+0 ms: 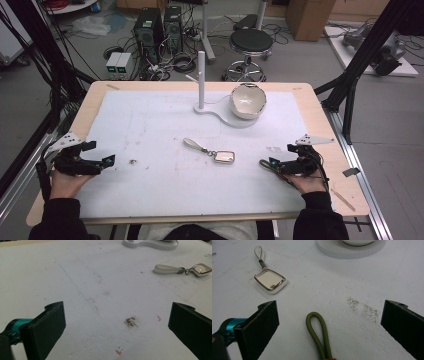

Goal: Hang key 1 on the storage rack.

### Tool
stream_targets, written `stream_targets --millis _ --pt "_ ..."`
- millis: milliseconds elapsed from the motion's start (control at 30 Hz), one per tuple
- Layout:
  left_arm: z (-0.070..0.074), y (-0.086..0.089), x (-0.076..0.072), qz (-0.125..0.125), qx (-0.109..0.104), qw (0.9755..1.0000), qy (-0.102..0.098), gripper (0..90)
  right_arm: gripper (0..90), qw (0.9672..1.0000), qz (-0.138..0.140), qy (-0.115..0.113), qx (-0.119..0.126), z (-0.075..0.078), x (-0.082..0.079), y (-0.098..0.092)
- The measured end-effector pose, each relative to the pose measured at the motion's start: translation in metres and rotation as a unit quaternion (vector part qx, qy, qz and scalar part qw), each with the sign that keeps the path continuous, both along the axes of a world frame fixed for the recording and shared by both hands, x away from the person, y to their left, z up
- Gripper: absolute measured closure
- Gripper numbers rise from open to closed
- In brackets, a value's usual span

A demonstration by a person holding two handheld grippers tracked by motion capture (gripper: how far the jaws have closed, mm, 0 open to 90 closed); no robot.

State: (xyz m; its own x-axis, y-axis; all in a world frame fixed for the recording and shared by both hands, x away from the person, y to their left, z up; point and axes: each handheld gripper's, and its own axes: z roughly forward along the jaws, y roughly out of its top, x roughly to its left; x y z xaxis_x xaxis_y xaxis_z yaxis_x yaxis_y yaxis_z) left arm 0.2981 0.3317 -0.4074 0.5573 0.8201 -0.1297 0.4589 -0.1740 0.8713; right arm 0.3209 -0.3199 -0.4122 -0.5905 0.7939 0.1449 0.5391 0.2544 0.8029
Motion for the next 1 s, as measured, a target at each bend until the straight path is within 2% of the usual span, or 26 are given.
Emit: stream_targets --millis 267,667,1000 --pt "-0.001 0.000 0.002 -0.003 0.000 1.0000 0.005 1.7 0.6 1.0000 -0.002 0.008 -0.002 -0.001 -0.002 -0.002" --pt "0.000 0.001 0.001 -0.001 0.001 1.0000 0.001 1.7 0.6 0.9999 -0.003 0.009 -0.004 -0.001 -0.002 -0.003" --pt "-0.001 -0.001 0.001 -0.001 0.004 1.0000 0.001 1.7 0.6 0.9997 -0.019 0.013 -0.004 0.000 -0.009 -0.013"
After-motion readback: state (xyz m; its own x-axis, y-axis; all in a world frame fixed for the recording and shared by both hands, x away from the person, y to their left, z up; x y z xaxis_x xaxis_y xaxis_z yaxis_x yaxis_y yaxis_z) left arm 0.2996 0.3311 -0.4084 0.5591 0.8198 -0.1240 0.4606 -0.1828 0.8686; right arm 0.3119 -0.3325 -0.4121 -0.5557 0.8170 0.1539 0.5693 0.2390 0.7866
